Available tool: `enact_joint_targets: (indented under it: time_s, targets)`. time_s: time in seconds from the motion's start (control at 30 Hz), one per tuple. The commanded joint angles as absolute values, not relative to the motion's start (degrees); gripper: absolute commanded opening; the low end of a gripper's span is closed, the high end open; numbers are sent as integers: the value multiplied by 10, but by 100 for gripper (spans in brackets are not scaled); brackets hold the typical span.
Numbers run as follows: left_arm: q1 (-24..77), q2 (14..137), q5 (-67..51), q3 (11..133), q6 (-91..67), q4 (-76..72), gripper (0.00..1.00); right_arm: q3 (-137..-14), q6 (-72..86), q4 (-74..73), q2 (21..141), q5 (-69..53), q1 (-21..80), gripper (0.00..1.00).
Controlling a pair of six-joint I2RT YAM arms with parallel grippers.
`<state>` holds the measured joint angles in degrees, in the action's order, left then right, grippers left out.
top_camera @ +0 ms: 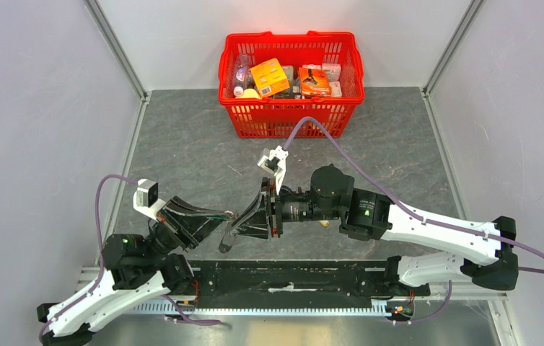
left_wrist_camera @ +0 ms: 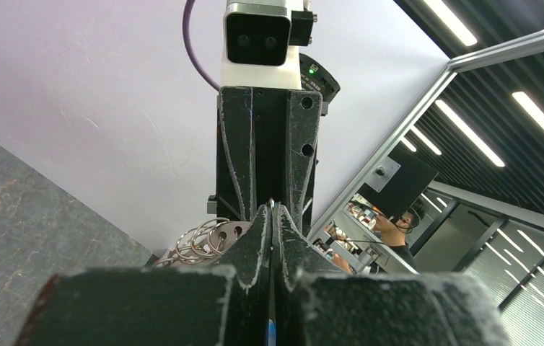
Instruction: Put the keys on the keyring
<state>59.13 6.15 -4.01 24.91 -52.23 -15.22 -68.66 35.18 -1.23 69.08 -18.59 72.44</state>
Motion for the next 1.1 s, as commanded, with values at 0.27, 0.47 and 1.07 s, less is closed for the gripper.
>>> enact_joint_targets:
  time_s: [0.27,0.47,1.07]
  targets:
    - [593,53,-28,248,-536,-193,2,-695,340,1,661,-156,728,43]
    - [593,53,-31,250,-538,-193,2,-692,338,-16,634,-126,728,50]
    - [593,58,-37,247,-548,-208,2,-705,351,9,659,-131,728,51]
